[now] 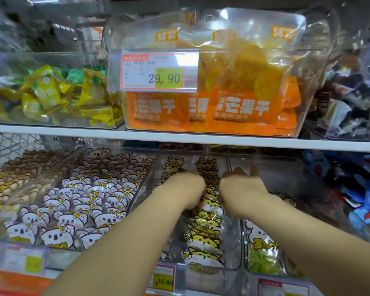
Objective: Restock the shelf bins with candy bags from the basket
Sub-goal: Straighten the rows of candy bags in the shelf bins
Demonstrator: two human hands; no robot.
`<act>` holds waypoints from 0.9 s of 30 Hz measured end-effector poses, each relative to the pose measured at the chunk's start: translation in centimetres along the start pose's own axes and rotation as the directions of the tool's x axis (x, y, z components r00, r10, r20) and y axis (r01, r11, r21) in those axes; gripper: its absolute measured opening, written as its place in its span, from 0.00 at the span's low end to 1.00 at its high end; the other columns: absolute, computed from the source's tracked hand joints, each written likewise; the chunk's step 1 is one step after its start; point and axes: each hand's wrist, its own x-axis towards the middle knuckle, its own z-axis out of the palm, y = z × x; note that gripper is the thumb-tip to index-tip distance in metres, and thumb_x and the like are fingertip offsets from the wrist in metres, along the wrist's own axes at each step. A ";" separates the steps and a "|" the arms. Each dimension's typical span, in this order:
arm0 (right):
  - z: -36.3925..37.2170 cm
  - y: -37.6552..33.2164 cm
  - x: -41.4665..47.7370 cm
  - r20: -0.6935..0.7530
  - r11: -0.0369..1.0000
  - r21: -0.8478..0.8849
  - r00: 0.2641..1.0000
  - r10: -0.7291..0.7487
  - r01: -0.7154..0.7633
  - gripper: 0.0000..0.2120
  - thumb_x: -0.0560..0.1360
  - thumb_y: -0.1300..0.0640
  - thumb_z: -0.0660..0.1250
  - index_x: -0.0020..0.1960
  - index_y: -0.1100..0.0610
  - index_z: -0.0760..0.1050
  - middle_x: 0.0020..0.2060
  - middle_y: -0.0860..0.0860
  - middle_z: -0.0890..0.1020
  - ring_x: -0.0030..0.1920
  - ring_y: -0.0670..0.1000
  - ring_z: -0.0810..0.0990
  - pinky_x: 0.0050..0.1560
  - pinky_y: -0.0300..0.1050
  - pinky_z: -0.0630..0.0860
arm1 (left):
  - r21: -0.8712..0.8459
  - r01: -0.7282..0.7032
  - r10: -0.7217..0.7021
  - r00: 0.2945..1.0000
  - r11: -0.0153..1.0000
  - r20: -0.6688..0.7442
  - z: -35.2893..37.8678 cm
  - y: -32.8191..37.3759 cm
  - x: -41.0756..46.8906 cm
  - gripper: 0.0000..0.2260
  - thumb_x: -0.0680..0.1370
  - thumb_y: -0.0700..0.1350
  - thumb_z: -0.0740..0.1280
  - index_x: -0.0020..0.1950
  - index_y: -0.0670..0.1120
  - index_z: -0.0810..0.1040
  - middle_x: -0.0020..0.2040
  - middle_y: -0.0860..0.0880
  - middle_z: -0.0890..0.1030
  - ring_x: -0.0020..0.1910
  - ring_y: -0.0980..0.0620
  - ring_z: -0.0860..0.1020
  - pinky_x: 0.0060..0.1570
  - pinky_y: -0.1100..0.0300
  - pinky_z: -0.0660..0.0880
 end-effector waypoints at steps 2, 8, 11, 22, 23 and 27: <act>-0.1 0.0 0.5 -0.030 1.000 -0.014 1.000 0.002 -0.003 0.16 0.77 0.56 0.66 0.64 0.57 0.73 0.61 0.53 0.76 0.70 0.59 0.65 0.74 0.72 0.44 | 0.010 0.018 -0.018 0.999 1.000 0.049 0.3 -0.2 0.7 0.10 0.79 0.45 0.70 0.58 0.44 0.82 0.51 0.45 0.81 0.48 0.44 0.79 0.46 0.54 0.75; 0.0 -0.2 1.4 -0.099 0.999 -0.035 0.995 -0.023 0.020 0.15 0.79 0.59 0.63 0.65 0.53 0.75 0.65 0.56 0.74 0.74 0.62 0.60 0.73 0.73 0.43 | -0.128 0.106 -0.095 0.992 0.986 0.085 1.5 -0.8 0.2 0.13 0.80 0.50 0.69 0.63 0.47 0.81 0.60 0.45 0.81 0.60 0.43 0.78 0.60 0.52 0.72; -0.3 0.8 1.0 -0.037 0.998 0.019 0.997 -0.065 0.066 0.14 0.78 0.61 0.61 0.60 0.51 0.77 0.54 0.55 0.76 0.70 0.61 0.64 0.74 0.73 0.42 | -0.102 0.146 -0.141 0.988 0.984 0.059 2.1 -0.3 -0.2 0.13 0.79 0.52 0.69 0.60 0.47 0.82 0.59 0.44 0.82 0.61 0.40 0.78 0.62 0.48 0.70; 0.7 0.3 -0.1 0.097 0.967 0.157 0.971 -0.218 0.201 0.33 0.80 0.59 0.56 0.81 0.46 0.47 0.81 0.48 0.53 0.80 0.55 0.41 0.72 0.71 0.33 | -0.186 0.052 -0.076 0.989 0.981 -0.124 2.8 -0.2 -3.8 0.24 0.84 0.58 0.51 0.80 0.59 0.54 0.81 0.53 0.56 0.79 0.50 0.55 0.77 0.42 0.50; 0.5 0.4 0.2 0.125 0.961 0.170 0.963 -0.241 0.218 0.34 0.80 0.59 0.56 0.81 0.44 0.46 0.81 0.47 0.50 0.80 0.54 0.40 0.72 0.71 0.33 | -0.176 0.058 -0.068 0.996 0.983 -0.055 2.7 -0.3 -3.7 0.24 0.85 0.58 0.50 0.81 0.59 0.53 0.82 0.53 0.54 0.80 0.50 0.53 0.77 0.40 0.48; 0.4 1.5 1.0 0.072 0.921 0.321 0.964 -0.255 0.220 0.28 0.83 0.53 0.52 0.80 0.44 0.49 0.81 0.47 0.52 0.80 0.49 0.44 0.75 0.67 0.35 | -0.125 0.073 -0.073 0.997 0.989 0.002 1.8 -0.6 -3.6 0.25 0.84 0.58 0.51 0.81 0.57 0.54 0.81 0.52 0.58 0.79 0.48 0.55 0.76 0.39 0.51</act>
